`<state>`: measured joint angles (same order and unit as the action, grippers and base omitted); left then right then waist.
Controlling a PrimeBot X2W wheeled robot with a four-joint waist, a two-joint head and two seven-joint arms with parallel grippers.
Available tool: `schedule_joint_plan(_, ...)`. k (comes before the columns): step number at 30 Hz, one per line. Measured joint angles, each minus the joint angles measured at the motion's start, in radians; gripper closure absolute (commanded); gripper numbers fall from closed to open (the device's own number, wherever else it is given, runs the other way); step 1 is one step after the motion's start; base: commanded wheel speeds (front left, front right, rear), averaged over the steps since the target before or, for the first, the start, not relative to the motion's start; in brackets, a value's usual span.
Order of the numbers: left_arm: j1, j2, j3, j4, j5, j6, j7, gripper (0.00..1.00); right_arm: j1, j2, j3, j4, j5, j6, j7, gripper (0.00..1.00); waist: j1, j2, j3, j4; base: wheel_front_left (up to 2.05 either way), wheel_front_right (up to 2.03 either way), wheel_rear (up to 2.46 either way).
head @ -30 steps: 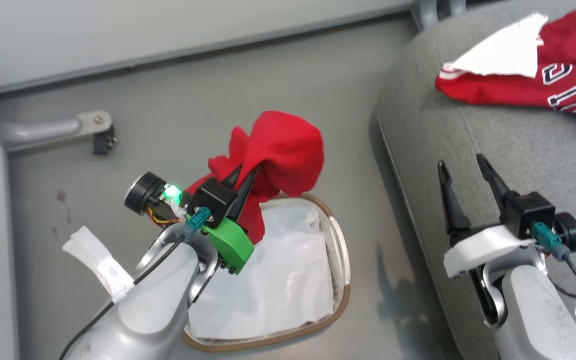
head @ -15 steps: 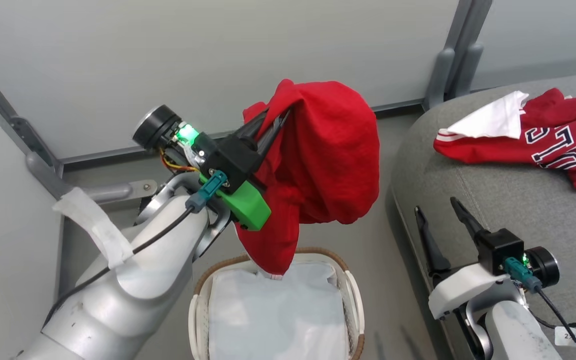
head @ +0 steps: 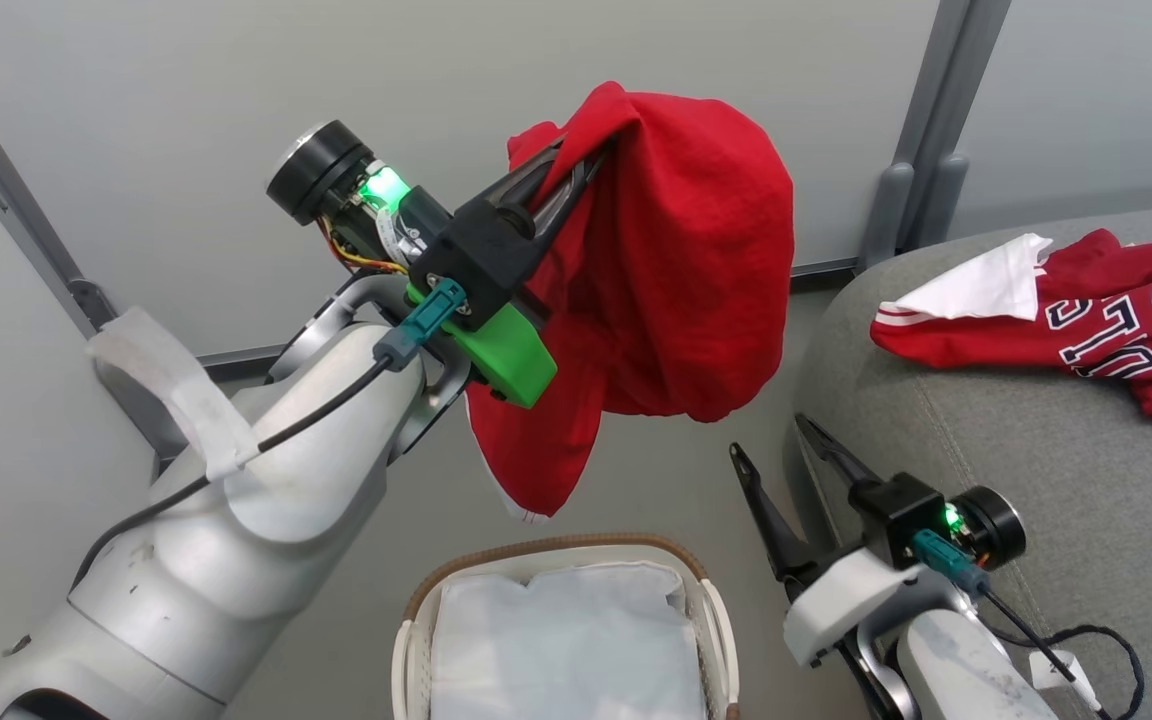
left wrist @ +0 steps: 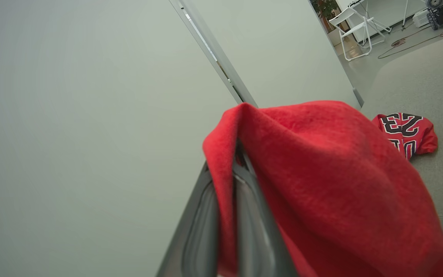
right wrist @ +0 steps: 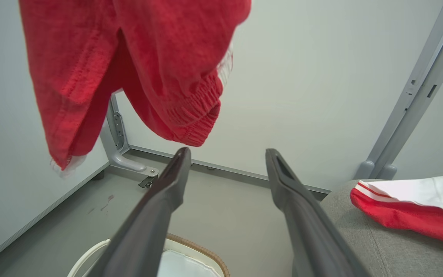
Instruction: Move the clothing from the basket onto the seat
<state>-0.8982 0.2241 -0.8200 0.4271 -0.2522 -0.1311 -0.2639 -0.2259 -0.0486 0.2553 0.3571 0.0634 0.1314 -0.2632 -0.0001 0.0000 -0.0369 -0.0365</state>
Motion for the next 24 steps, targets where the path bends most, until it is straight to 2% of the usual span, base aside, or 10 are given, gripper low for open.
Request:
schedule_joint_plan(7,-0.016,-0.014,-0.031,-0.001,-0.013,-0.001,0.000,1.00,-0.099,0.001,0.090,-0.001,0.017,0.000,0.000,0.00,0.0000,0.0000,-0.003,0.014,0.00,0.00,0.00)
schedule_joint_plan(14,-0.017,-0.020,-0.057,-0.017,-0.033,-0.001,0.000,1.00,-0.175,0.000,0.098,-0.006,0.017,0.000,0.000,0.00,0.0000,0.0000,-0.001,0.034,0.00,0.00,0.00)
schedule_joint_plan(15,-0.016,-0.020,-0.059,-0.019,-0.039,-0.001,0.000,1.00,-0.180,0.000,0.096,-0.006,0.017,0.000,0.000,0.09,0.0000,0.0000,0.000,0.037,0.00,0.00,0.00)
schedule_joint_plan(16,-0.016,-0.019,-0.059,-0.020,-0.040,-0.001,0.000,1.00,-0.184,0.000,0.094,-0.006,0.017,0.000,0.000,0.55,0.0000,0.0000,0.000,0.038,0.00,0.00,0.00)
schedule_joint_plan(17,-0.014,-0.018,-0.059,-0.022,-0.044,-0.001,0.000,1.00,-0.188,0.000,0.089,-0.008,0.016,0.000,0.000,0.60,0.0000,0.0000,0.001,0.039,0.00,0.00,0.00)
schedule_joint_plan(18,-0.012,-0.016,-0.059,-0.024,-0.045,-0.001,0.000,1.00,-0.192,0.000,0.086,-0.009,0.015,0.000,0.000,0.72,0.0000,0.0000,0.003,0.039,0.00,0.00,0.00)
schedule_joint_plan(20,-0.003,-0.014,-0.059,-0.029,-0.047,-0.001,0.000,1.00,-0.195,0.000,0.079,-0.009,0.013,0.000,0.000,0.80,0.0001,0.0000,0.005,0.040,0.00,0.00,0.00)
schedule_joint_plan(21,0.005,-0.013,-0.059,-0.030,-0.048,-0.001,0.000,1.00,-0.195,0.000,0.076,-0.009,0.013,0.000,0.000,0.95,0.0001,0.0000,0.006,0.041,0.00,0.00,0.00)
schedule_joint_plan(22,0.010,-0.012,-0.058,-0.030,-0.053,-0.001,0.000,1.00,-0.195,0.000,0.074,-0.009,0.011,0.000,0.000,1.00,0.0000,0.0000,0.007,0.041,0.00,0.00,0.00)
schedule_joint_plan(24,0.017,-0.010,-0.055,-0.031,-0.056,-0.001,0.000,1.00,-0.195,0.000,0.072,-0.008,0.007,0.000,0.000,1.00,0.0000,0.0000,0.008,0.041,0.00,0.00,0.00)
